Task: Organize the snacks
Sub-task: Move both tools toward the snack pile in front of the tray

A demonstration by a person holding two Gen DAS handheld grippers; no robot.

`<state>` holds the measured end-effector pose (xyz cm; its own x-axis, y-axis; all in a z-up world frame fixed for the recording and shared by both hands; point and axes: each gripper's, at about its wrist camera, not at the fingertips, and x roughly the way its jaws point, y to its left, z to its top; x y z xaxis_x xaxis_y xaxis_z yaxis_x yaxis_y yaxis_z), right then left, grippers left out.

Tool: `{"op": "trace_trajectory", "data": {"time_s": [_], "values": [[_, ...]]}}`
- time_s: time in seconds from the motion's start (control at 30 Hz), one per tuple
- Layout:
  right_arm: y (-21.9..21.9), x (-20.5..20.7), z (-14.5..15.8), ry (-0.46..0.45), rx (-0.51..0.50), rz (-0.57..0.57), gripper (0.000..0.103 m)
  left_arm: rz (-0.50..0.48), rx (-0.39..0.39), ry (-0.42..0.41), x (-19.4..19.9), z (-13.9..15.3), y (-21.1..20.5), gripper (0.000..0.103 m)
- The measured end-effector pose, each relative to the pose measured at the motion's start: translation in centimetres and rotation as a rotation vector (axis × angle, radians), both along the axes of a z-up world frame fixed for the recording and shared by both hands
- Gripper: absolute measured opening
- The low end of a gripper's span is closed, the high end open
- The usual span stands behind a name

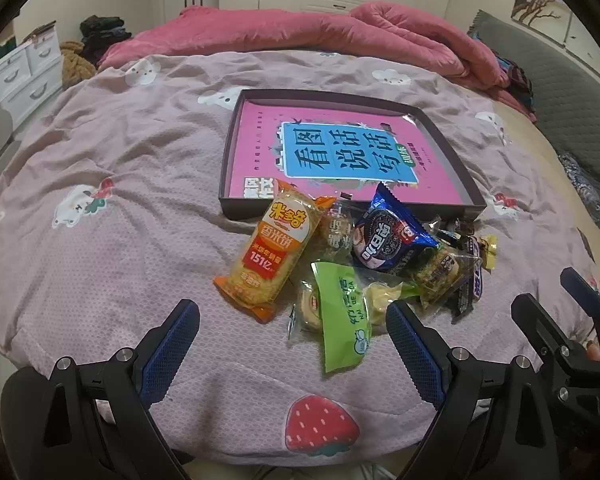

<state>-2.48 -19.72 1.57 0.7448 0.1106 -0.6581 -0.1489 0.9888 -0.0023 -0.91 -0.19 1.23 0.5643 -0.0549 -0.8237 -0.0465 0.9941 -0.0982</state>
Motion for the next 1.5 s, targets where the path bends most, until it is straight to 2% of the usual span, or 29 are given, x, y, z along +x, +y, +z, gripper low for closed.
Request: {"op": "trace_trajectory", "data": {"time_s": [1.5], "values": [[0.10,-0.16,0.23,0.003,-0.004,0.006,0.102,-0.022,-0.011,-0.008,-0.39,0.20,-0.36,0.095]]}}
